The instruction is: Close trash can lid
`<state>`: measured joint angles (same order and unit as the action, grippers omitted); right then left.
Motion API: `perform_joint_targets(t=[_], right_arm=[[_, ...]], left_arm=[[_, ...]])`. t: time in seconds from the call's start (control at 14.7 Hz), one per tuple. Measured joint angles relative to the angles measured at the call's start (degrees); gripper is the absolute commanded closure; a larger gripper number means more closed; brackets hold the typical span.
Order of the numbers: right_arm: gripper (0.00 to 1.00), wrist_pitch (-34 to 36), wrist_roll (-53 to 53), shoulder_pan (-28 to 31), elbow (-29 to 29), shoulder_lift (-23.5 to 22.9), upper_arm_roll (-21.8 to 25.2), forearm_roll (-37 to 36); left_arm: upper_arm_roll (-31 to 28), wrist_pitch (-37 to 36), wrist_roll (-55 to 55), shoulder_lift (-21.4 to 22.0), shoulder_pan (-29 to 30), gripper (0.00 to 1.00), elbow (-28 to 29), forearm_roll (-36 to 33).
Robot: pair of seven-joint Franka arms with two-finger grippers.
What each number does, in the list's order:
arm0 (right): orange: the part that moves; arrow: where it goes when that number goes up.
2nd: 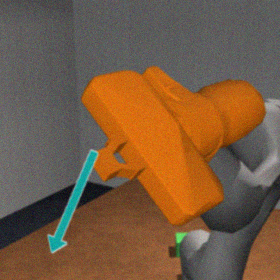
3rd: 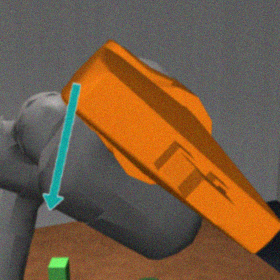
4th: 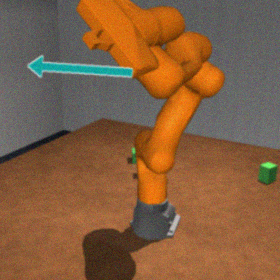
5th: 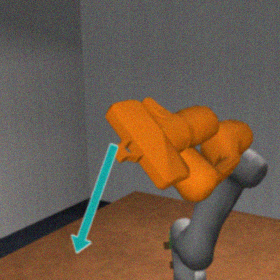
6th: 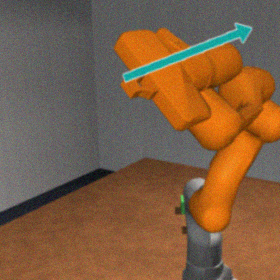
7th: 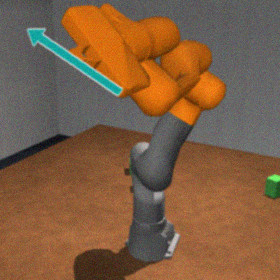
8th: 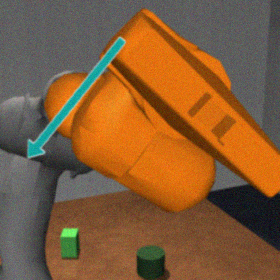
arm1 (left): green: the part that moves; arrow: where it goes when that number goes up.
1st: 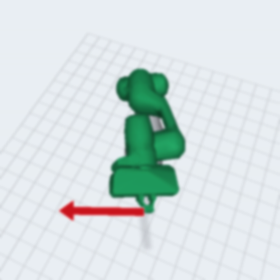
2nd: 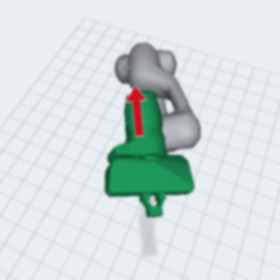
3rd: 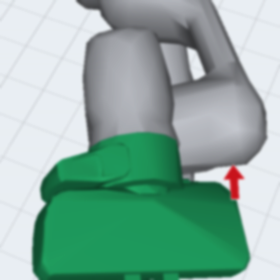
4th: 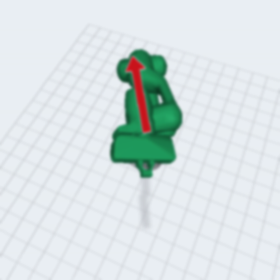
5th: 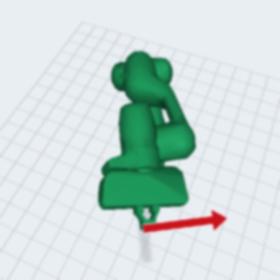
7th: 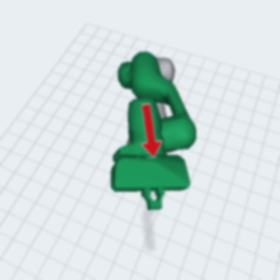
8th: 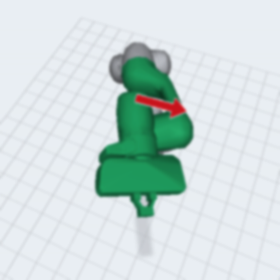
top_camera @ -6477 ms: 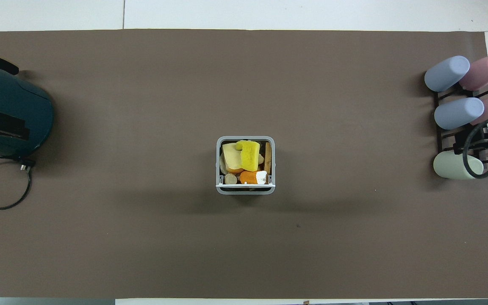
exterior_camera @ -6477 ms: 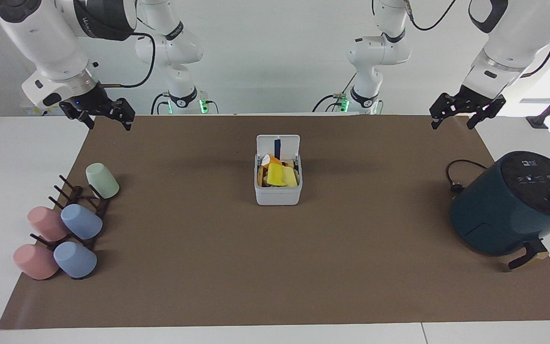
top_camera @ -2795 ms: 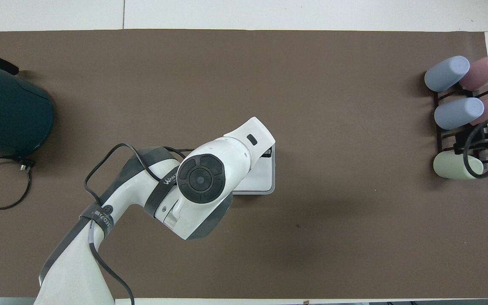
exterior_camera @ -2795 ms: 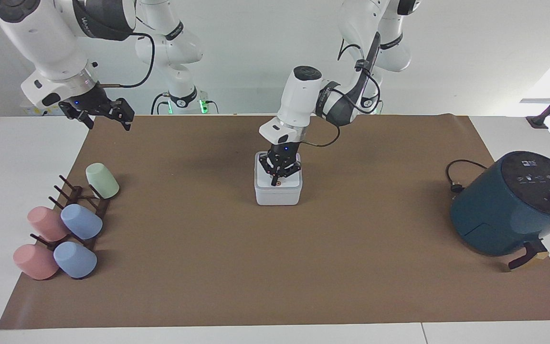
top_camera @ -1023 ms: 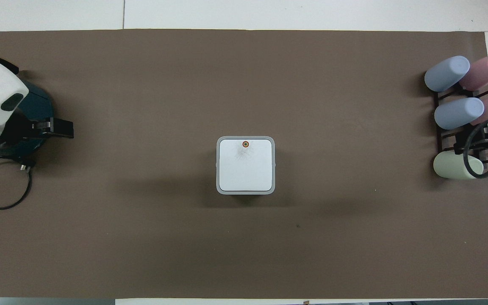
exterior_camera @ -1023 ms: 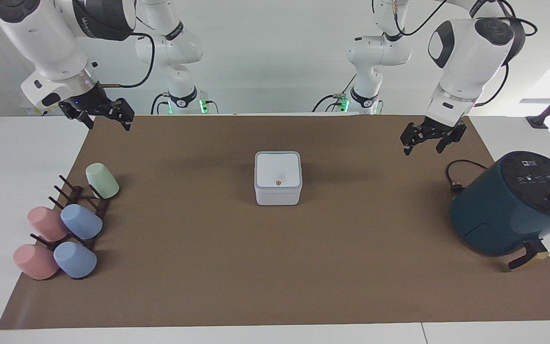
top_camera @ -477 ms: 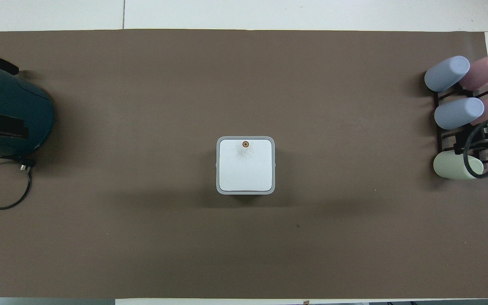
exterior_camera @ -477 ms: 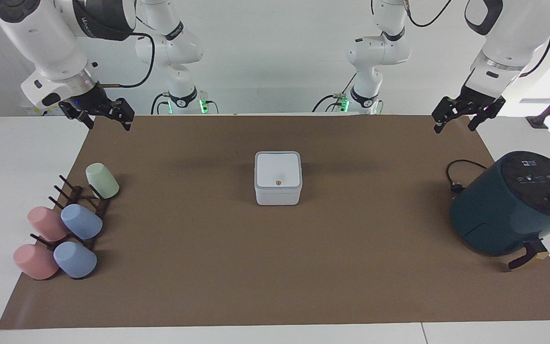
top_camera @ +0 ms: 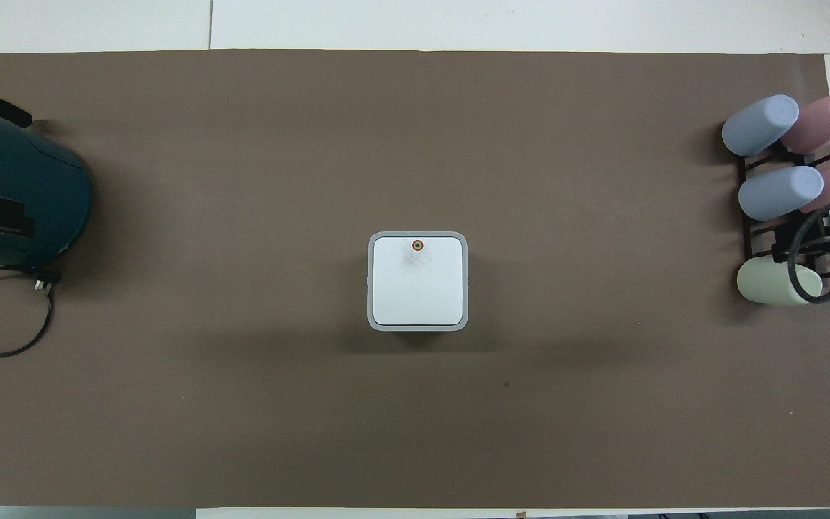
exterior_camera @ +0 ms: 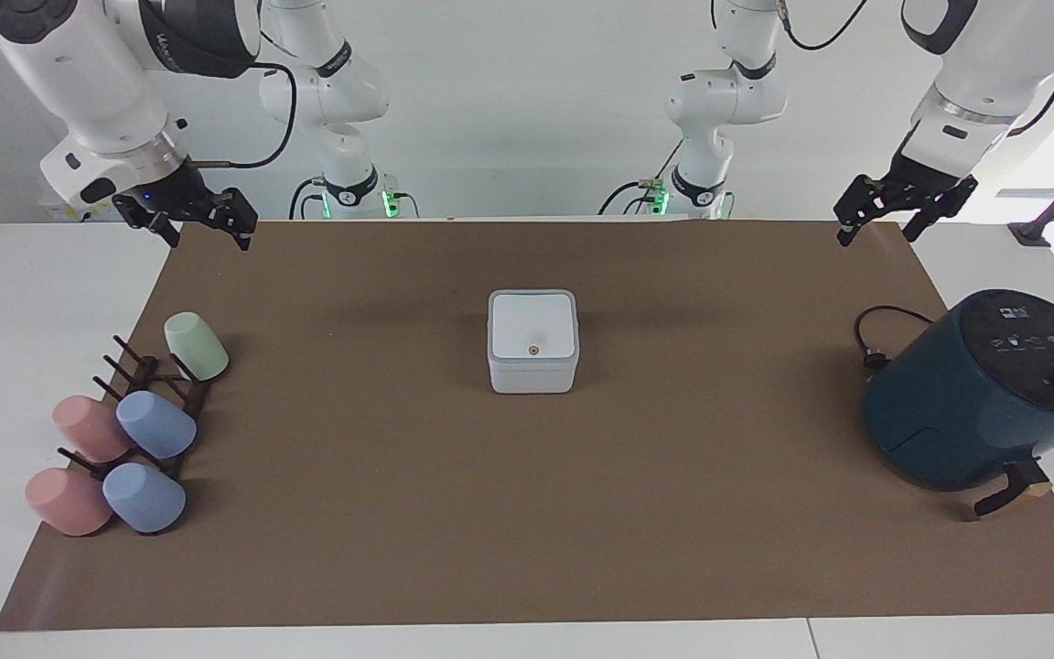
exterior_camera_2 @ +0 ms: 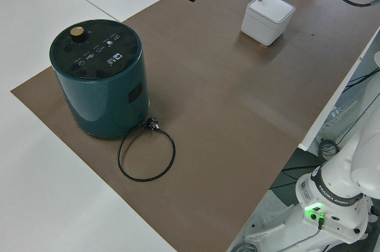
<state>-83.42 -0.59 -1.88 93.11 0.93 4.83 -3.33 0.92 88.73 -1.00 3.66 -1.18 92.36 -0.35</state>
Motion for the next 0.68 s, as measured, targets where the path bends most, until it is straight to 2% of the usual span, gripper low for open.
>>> perform_joint_targets(t=[0.68], right_arm=[[0.0, 0.0, 0.0, 0.0, 0.0, 0.0, 0.0, 0.0]], left_arm=[[0.03, -0.54, 0.0, 0.0, 0.0, 0.0, 0.0, 0.06]])
